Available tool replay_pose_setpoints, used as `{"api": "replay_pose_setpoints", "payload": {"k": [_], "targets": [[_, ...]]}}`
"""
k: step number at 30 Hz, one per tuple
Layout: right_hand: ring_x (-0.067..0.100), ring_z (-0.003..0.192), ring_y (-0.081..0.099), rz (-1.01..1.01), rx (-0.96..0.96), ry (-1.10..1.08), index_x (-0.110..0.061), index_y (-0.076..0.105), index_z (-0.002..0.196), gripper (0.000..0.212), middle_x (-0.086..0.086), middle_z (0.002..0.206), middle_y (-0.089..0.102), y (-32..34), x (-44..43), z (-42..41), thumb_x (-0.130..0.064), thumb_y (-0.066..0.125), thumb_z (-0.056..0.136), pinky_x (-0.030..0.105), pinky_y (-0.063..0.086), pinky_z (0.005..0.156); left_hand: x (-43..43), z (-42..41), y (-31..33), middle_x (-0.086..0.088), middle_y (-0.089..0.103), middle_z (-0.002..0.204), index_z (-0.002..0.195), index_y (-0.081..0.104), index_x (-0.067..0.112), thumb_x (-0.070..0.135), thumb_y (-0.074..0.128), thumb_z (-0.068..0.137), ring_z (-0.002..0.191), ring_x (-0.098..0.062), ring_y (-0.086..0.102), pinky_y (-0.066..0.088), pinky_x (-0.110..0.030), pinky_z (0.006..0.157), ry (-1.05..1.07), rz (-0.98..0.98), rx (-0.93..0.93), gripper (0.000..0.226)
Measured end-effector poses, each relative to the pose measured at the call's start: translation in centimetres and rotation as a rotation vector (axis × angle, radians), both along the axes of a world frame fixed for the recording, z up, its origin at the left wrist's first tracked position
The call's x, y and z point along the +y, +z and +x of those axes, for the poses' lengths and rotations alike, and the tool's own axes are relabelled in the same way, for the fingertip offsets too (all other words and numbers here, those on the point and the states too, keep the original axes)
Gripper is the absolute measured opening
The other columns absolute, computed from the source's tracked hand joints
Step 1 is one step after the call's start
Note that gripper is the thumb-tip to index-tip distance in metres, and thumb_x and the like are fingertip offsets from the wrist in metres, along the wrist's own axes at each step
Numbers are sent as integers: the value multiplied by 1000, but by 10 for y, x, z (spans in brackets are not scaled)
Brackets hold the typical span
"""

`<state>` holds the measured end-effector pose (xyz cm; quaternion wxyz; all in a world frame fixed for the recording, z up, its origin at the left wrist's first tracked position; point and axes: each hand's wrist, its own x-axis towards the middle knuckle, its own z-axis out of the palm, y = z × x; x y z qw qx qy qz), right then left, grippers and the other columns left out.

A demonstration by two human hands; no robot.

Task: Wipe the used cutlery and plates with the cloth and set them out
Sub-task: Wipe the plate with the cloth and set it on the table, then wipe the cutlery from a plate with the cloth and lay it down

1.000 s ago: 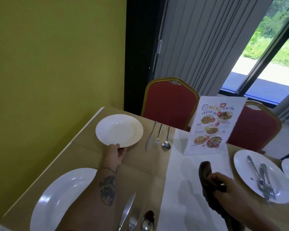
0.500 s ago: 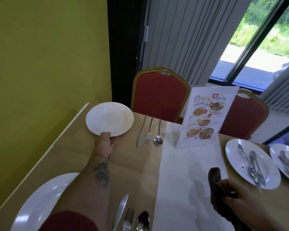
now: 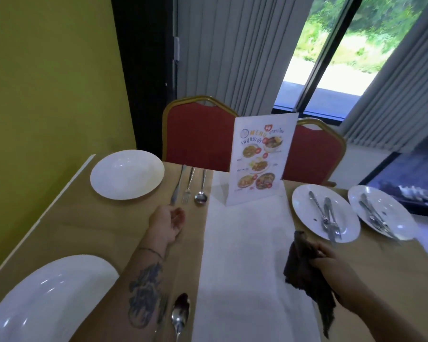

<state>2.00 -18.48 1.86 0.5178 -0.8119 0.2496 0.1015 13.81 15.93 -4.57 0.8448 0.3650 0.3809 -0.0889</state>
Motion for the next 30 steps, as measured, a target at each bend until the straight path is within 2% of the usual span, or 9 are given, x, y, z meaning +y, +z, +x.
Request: {"api": "replay_pose_setpoints", "payload": {"k": [3,7,12,16,19,22,24,27,30], "targets": [[39,73,65,127,42,-165,-8,67,101,34,26,89,68,0,-12,-3,9,40,90,38,56,58,-48,-18,10,-12,57,78,93,58,4,1,49,95,68,-20,56,56,-23,49,-92,-71,-13,9],[35,74,63,389,95,-418,2,68,98,24,21,80,70,-2,-44,-8,-8,46,95,37,51,67,-116,-36,11,-12,57,79,93,58,5,2,48,95,68,-20,56,57,-24,48,-197,-110,-4,11],[34,90,69,689,41,-387,2,71,104,34,20,98,75,-1,-92,-19,-27,54,97,45,53,91,-197,-53,21,-13,59,79,97,59,6,0,43,95,68,-22,57,55,-28,56,-344,16,-10,17],[36,93,68,693,61,-343,6,66,119,34,22,104,72,-9,-132,-21,-16,58,94,44,56,88,-266,-59,23,-12,60,78,99,60,6,-1,43,95,67,-22,58,51,-32,62,-494,170,2,19],[35,89,70,664,73,-343,4,66,120,32,23,106,74,-11,-161,-21,-13,57,94,40,58,82,-315,-61,20,-12,61,76,97,61,7,-1,47,92,66,-23,58,52,-32,62,-611,266,30,17],[37,97,68,636,101,-323,4,65,122,34,28,117,70,-16,-192,-20,-13,59,93,43,57,89,-357,-60,13,-14,59,73,87,62,5,-1,50,86,62,-27,55,52,-34,65,-674,377,53,13],[37,96,69,611,109,-297,3,66,119,30,27,114,72,-16,-209,-22,-12,59,93,42,57,86,-376,-57,9,-17,59,80,83,60,3,0,50,84,70,-30,58,56,-40,71,-679,435,61,10],[38,95,70,568,140,-279,3,67,114,26,28,111,73,-16,-238,-26,-12,61,93,46,56,92,-404,-52,1,-17,61,88,85,62,1,0,48,82,81,-31,62,59,-41,79,-660,450,76,14],[37,88,71,527,173,-241,3,68,112,25,27,104,75,-17,-260,-32,-11,61,92,44,58,85,-421,-47,-4,-14,61,80,86,61,2,2,46,85,67,-25,60,56,-36,65,-650,401,98,16]]}}
